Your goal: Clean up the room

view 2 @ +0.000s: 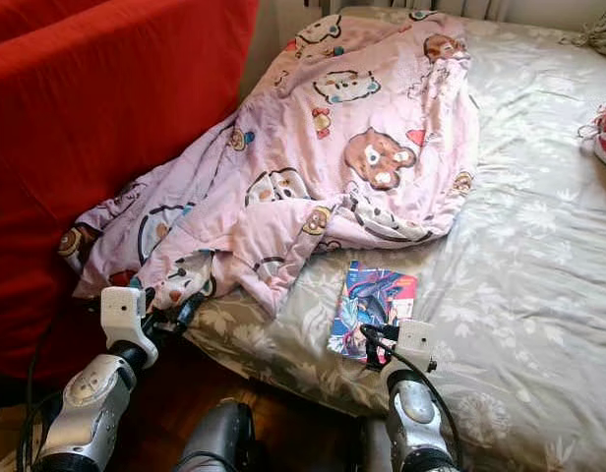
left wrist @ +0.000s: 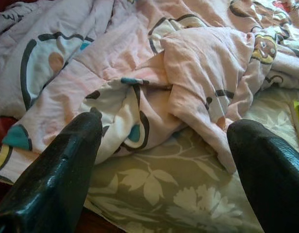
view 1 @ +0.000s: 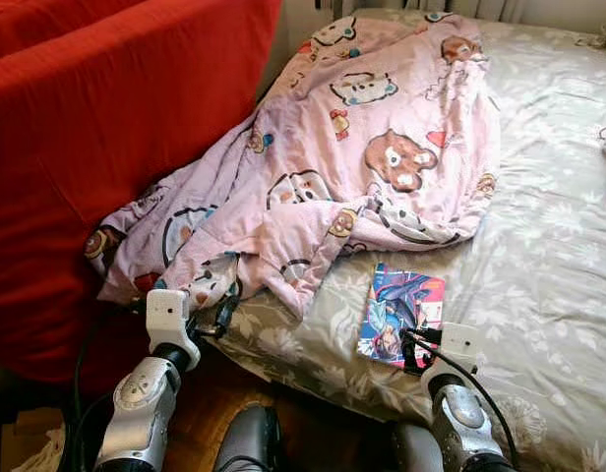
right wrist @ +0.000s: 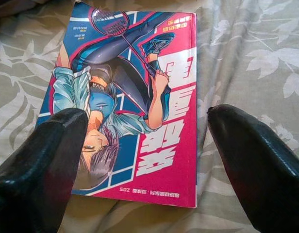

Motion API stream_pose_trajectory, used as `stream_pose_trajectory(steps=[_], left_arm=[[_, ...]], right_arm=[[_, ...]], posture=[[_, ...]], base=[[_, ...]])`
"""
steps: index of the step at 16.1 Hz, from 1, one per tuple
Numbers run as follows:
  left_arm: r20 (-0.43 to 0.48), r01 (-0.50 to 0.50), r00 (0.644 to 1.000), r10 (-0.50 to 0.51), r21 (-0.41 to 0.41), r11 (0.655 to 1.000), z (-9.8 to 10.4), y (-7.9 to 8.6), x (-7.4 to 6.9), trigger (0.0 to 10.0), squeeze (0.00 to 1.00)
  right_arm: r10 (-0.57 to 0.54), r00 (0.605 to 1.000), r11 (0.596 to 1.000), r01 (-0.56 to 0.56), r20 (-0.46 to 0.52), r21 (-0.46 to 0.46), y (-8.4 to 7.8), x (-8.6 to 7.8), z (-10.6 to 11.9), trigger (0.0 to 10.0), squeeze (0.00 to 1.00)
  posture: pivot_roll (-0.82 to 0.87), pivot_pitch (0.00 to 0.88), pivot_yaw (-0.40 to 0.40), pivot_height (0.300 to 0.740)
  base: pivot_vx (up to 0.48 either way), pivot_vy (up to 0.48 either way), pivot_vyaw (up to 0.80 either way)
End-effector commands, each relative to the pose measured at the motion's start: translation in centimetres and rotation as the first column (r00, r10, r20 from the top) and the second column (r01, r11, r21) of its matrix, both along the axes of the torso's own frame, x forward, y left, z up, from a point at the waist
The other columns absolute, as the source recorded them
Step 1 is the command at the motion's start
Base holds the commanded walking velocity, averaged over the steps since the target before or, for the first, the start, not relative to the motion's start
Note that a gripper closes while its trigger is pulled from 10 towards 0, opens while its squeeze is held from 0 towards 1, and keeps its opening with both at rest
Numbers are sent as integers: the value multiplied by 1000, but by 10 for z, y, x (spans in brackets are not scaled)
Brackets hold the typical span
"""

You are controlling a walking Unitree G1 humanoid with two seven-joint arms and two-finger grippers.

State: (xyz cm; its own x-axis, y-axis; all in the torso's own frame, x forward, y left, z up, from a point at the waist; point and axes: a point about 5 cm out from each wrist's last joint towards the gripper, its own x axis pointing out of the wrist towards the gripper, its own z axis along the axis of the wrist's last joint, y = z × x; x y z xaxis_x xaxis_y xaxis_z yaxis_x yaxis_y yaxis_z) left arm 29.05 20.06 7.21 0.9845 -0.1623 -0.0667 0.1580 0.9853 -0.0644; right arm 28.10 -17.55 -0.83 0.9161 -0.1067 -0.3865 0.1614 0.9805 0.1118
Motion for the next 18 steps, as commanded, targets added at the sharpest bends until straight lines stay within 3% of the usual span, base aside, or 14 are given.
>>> stream_pose_trajectory(steps=[1, 5, 11, 15, 18], left_arm=[[-8, -5, 1000, 5, 4, 1000, -1, 2, -4, 10000, 0], [-10, -8, 1000, 8, 4, 1000, -2, 2, -4, 10000, 0], [-10, -22, 1000, 22, -17, 1000, -5, -4, 3, 10000, 0], [-3, -25, 1000, 25, -26, 999, -4, -7, 4, 10000, 0], [2, -31, 1000, 31, -20, 999, -4, -3, 2, 10000, 0]], right_arm=[[6, 1000, 1000, -6, -12, 2, 1, -3, -3, 10000, 0], [12, 1000, 1000, -12, -14, 15, 3, -2, -3, 10000, 0], [120, 982, 987, -103, 143, -120, 7, 10, 19, 10000, 0], [112, 987, 989, -99, 117, -113, 6, 8, 15, 10000, 0], [116, 990, 989, -106, 86, -107, 11, 6, 11, 10000, 0]], posture=[[97, 205, 74, 631], [97, 202, 73, 616], [70, 155, 48, 616], [74, 144, 39, 616], [87, 162, 45, 586]], base=[[0, 0, 0], [0, 0, 0], [0, 0, 0], [0, 0, 0], [0, 0, 0]])
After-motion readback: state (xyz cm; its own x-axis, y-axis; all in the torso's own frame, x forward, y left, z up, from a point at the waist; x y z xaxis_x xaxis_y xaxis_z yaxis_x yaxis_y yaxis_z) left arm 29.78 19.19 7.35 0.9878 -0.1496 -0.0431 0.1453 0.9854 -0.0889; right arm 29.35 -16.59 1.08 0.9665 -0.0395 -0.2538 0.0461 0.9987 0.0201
